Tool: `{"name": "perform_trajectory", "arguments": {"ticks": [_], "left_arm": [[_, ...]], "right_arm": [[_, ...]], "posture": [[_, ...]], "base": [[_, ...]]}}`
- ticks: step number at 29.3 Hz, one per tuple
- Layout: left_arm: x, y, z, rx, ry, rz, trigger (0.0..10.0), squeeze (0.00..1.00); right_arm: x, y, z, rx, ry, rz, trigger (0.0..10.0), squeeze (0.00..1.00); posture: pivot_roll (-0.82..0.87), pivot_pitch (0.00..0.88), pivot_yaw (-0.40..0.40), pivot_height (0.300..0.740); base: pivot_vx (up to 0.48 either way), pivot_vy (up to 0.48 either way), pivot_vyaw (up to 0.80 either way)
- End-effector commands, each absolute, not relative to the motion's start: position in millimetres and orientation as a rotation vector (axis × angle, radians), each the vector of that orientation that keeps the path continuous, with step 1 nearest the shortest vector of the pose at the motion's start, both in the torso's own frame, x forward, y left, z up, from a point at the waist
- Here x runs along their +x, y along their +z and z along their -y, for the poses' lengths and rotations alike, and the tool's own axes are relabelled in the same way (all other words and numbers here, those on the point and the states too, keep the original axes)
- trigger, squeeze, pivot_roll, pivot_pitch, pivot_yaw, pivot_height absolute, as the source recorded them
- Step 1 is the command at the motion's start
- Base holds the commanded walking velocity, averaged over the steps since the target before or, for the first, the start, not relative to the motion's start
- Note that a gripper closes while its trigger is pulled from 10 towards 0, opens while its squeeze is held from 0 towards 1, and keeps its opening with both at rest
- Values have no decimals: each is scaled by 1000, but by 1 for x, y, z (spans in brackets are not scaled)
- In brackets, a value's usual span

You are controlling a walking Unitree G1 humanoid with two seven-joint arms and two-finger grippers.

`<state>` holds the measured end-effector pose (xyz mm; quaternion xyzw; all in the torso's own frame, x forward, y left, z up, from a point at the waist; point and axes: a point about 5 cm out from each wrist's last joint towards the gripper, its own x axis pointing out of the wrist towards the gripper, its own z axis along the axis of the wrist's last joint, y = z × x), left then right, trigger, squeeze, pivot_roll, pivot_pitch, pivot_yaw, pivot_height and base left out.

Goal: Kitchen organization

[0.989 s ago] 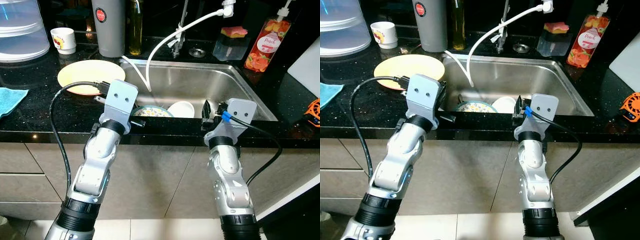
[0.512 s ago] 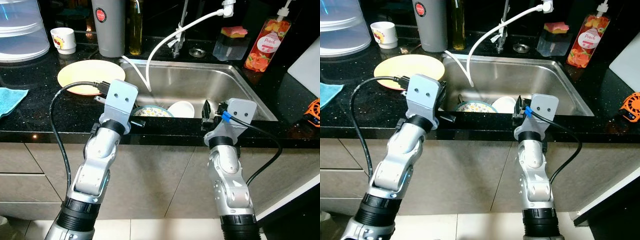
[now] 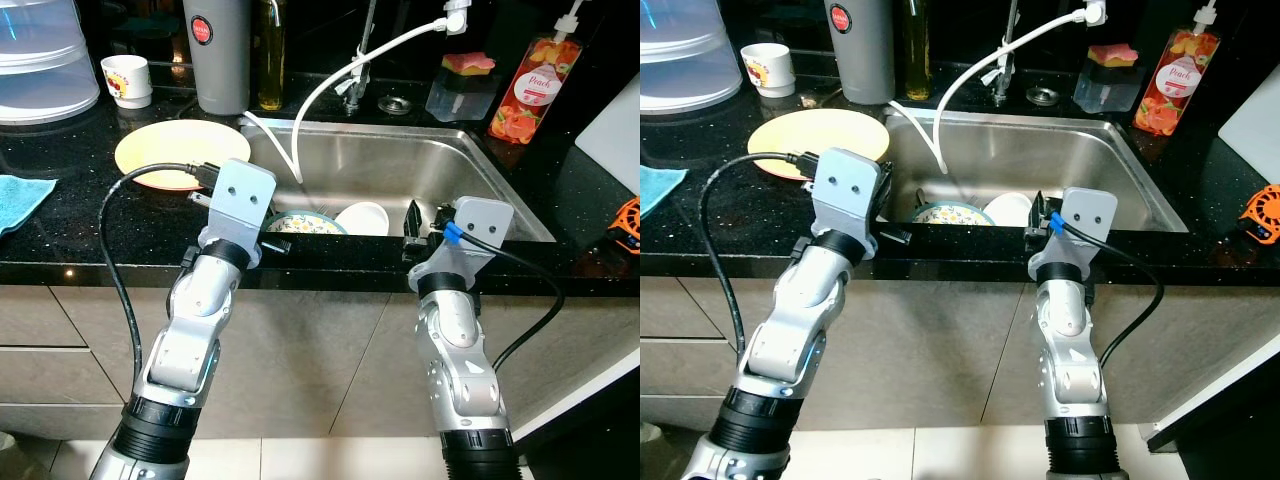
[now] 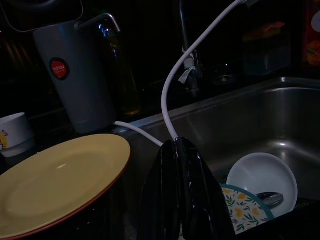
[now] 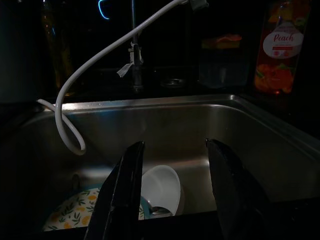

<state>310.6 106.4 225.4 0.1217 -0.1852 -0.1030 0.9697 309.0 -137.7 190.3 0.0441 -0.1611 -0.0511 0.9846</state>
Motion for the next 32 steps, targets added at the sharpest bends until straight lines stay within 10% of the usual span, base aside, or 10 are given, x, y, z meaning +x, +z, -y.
{"name": "perform_trajectory", "arguments": {"ticks": [1,32], "left_arm": [[309,224,-104,256,-223,367,10000,0],[309,225,-104,260,-226,373,10000,0]], "right_arm": [[308,187,139,88,-109,308,10000,0],[310,188,137,86,-101,314,10000,0]], "posture": [[213,0,-47,740],[219,0,-50,740]], "base": [[0,0,0],[0,0,0]]}}
